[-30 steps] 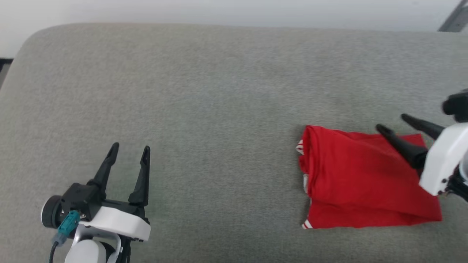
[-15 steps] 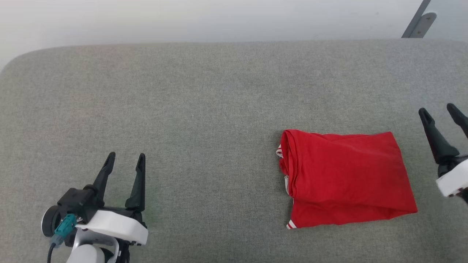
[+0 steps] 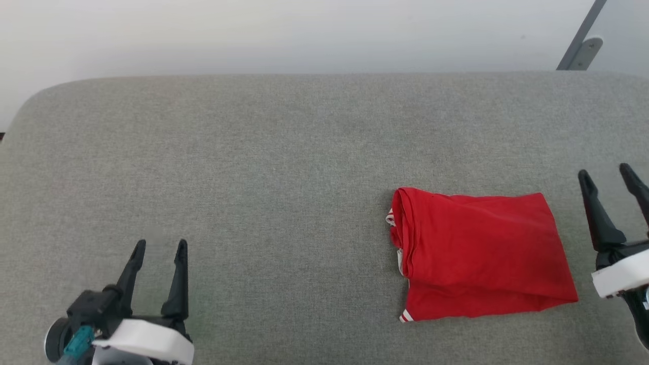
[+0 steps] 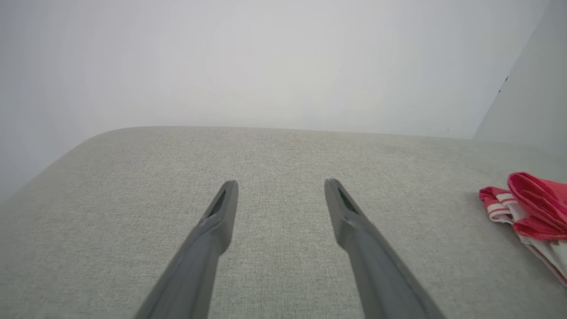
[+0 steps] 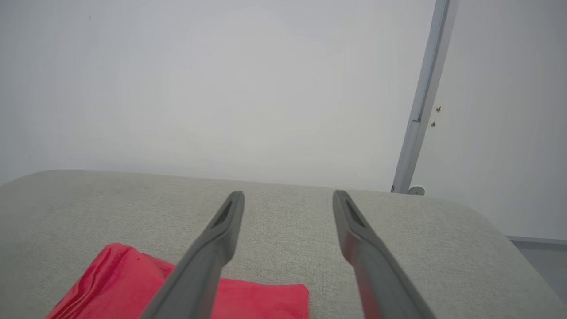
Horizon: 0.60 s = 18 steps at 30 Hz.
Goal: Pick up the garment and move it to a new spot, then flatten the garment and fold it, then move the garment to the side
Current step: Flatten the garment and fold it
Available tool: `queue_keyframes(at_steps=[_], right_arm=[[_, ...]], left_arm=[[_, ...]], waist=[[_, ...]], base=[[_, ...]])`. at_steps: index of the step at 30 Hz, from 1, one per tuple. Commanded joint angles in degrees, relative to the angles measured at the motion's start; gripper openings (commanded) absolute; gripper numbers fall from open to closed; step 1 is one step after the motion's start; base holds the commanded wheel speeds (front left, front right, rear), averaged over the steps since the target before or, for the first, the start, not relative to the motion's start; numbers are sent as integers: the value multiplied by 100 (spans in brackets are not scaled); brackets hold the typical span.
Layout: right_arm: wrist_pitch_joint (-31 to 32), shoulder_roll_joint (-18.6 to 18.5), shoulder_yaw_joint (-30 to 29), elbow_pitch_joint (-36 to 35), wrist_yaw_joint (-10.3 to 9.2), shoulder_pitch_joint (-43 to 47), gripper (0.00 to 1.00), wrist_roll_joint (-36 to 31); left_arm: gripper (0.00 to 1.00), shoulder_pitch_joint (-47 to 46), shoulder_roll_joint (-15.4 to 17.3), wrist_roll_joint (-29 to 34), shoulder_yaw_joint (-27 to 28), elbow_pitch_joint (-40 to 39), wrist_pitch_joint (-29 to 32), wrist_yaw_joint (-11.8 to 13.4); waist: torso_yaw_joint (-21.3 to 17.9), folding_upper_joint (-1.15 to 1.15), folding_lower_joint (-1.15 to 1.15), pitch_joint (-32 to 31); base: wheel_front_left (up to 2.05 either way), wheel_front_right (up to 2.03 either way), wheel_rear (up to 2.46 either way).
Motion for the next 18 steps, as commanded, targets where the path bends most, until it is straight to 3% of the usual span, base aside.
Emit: queue_keyframes(at_steps=[1, 18], right_arm=[[-26, 58, -65, -67, -1, 110, 100, -72], [-29, 207, -873, -934, -1, 1204, 100, -678]], left_arm=[[100, 81, 0, 45, 40, -65, -30, -6], [100, 834, -168, 353, 397, -833, -30, -6]], waist=[[17, 0, 0, -30], [168, 0, 0, -65]], base=[[0, 0, 0], [0, 0, 0]])
